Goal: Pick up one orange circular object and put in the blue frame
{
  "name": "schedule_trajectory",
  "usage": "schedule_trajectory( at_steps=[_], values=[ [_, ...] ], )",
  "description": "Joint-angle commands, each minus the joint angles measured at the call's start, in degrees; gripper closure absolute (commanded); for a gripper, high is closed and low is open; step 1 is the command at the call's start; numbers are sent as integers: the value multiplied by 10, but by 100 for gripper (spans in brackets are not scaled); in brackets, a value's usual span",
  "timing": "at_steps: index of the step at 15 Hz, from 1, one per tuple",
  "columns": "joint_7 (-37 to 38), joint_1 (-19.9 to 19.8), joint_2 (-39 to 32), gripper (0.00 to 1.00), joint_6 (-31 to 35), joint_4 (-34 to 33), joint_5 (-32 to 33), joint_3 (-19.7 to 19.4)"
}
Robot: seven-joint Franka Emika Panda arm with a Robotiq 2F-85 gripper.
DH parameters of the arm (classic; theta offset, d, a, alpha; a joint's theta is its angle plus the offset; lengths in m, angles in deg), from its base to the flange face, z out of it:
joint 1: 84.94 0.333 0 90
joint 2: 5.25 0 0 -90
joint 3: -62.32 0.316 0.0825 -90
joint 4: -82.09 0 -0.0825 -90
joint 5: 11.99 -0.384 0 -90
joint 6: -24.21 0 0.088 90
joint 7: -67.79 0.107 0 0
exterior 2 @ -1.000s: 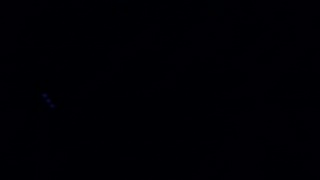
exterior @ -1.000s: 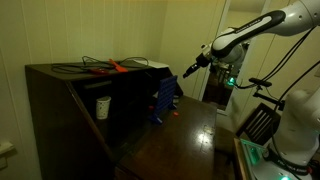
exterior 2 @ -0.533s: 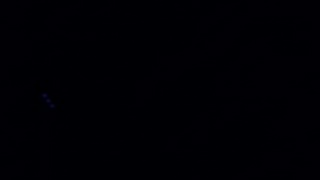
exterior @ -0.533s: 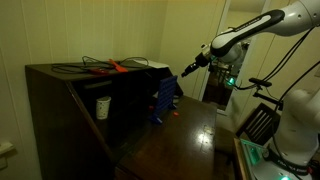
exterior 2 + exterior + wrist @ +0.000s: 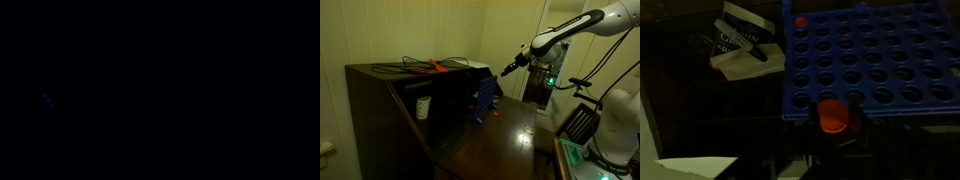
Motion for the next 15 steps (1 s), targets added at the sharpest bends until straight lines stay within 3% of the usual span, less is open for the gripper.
schedule_trajectory(
  at_steps=[1,15],
  values=[
    [-29,35,-2,90,15,-7,-23,-28],
    [-57,101,-44,90,18,-55,-8,-86]
  ],
)
